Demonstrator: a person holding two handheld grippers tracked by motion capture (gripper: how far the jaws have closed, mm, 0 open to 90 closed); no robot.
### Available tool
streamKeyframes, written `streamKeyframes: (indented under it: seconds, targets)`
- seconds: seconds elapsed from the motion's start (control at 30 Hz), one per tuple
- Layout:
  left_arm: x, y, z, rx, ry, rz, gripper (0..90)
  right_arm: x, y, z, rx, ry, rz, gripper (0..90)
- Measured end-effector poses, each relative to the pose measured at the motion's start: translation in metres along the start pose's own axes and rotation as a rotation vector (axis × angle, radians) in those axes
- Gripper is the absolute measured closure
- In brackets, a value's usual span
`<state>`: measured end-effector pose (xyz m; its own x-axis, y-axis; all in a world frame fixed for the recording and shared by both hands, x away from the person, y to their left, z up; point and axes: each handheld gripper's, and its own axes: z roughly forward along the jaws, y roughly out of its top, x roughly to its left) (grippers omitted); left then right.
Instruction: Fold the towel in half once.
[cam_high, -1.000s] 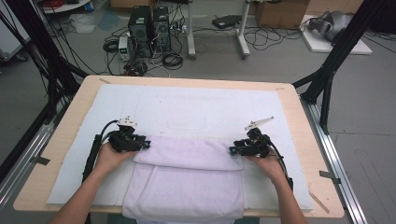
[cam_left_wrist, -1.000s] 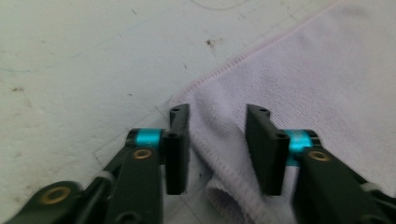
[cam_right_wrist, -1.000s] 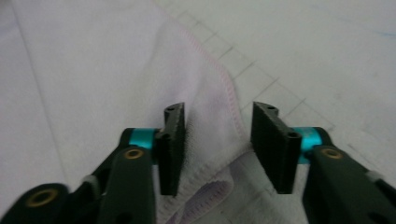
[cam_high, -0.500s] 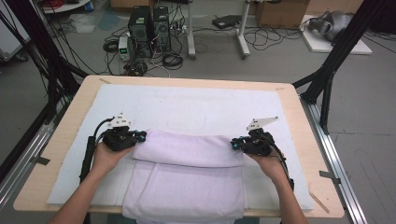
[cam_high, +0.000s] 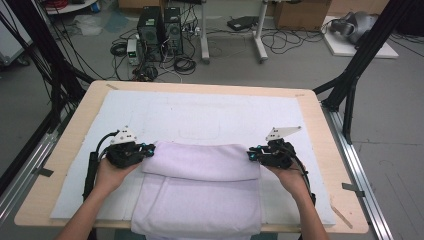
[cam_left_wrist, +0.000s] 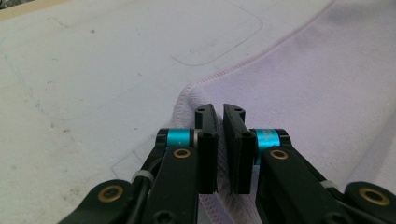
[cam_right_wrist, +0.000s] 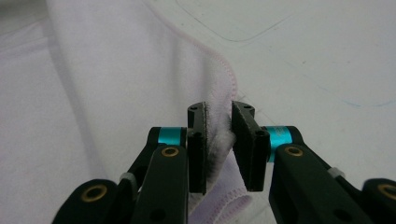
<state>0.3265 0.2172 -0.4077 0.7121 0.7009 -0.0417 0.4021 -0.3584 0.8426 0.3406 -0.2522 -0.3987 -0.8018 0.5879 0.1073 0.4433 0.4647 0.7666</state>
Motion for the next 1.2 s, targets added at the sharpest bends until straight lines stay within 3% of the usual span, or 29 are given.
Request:
streamKeyframes:
  seconds: [0.17, 0.27, 0.4, 0.5, 0.57, 0.7, 0.83, 0.9, 1.07, 1.2]
  targets:
    - [-0.01, 0.0, -0.018, -0.045, -0.003, 0.023, 83.7, 0.011, 0.002, -0.015, -0.063, 0.029, -0.024, 77.8]
    - [-0.02, -0.011, -0.034, -0.074, -0.012, 0.027, 83.6, 0.022, -0.004, -0.027, -0.112, 0.063, -0.044, 77.7]
    - [-0.041, -0.039, -0.052, -0.076, -0.041, 0.028, 83.2, 0.042, -0.021, -0.038, -0.127, 0.095, -0.06, 78.6]
    - [-0.057, -0.059, -0.067, -0.072, -0.047, 0.051, 80.0, 0.058, -0.039, -0.046, -0.128, 0.14, -0.071, 76.3]
    - [-0.063, -0.065, -0.076, -0.077, -0.06, 0.051, 76.6, 0.065, -0.048, -0.051, -0.137, 0.166, -0.088, 72.9]
    - [-0.063, -0.064, -0.089, -0.067, -0.046, 0.079, 69.3, 0.069, -0.05, -0.06, -0.15, 0.153, -0.089, 67.6]
    - [-0.049, -0.053, -0.082, -0.078, -0.043, 0.051, 66.8, 0.06, -0.04, -0.061, -0.172, 0.149, -0.079, 66.4]
    - [-0.044, -0.049, -0.073, -0.073, -0.046, 0.043, 66.1, 0.053, -0.034, -0.055, -0.148, 0.131, -0.068, 64.5]
    - [-0.035, -0.037, -0.039, -0.025, -0.027, 0.046, 69.4, 0.039, -0.028, -0.032, -0.068, 0.099, -0.068, 63.5]
    - [-0.024, -0.036, -0.014, 0.055, -0.024, 0.057, 76.6, 0.035, -0.027, -0.017, -0.015, 0.086, -0.063, 63.8]
